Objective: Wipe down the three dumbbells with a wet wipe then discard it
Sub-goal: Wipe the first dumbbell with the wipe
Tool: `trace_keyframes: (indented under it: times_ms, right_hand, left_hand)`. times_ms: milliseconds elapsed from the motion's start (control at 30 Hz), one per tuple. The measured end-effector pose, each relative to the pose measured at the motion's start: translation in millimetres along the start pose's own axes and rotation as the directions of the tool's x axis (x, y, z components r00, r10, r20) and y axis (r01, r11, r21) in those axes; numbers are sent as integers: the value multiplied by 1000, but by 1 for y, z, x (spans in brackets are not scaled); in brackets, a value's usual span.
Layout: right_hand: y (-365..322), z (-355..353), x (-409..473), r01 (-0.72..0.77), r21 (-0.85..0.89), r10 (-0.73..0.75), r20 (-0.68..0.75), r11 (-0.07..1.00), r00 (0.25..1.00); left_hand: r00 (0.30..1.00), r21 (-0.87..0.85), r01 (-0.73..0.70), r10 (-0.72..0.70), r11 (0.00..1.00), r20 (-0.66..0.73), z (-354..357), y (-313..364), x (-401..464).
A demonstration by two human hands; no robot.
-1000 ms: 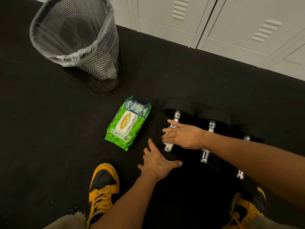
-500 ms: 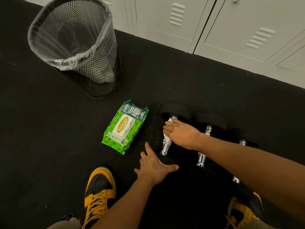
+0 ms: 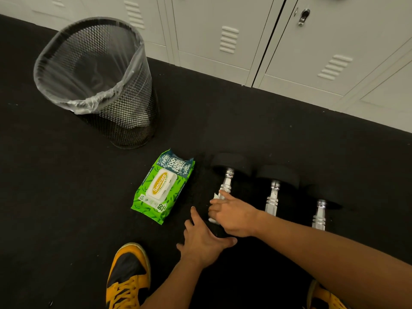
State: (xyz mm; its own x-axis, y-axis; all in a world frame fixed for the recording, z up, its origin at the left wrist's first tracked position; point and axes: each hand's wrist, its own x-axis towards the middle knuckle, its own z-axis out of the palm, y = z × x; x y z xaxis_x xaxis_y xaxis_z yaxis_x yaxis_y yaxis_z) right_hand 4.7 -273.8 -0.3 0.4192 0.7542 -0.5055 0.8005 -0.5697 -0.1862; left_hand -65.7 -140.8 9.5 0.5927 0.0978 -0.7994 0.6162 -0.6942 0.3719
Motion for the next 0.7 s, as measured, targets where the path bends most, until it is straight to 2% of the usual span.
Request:
trace_keyframes:
  times_ms: [233, 333, 500, 700]
  right_hand:
    - [11, -10, 7, 15, -114, -12, 33, 993, 999]
    - [11, -14, 16, -70, -171, 74, 16, 983, 997]
    - [22, -23, 23, -263, -144, 268, 17, 954, 963]
    - [28, -30, 23, -359, -47, 362, 90, 932, 928]
  left_hand:
    - [1000, -7, 1, -1, 1000, 2, 1, -2, 2]
    - [1000, -15, 7, -6, 1000, 8, 0, -1, 2]
    - [1000, -24, 12, -11, 1000, 22, -1, -1, 1]
    - [1000, -19, 10, -10, 1000, 24, -1, -1, 2]
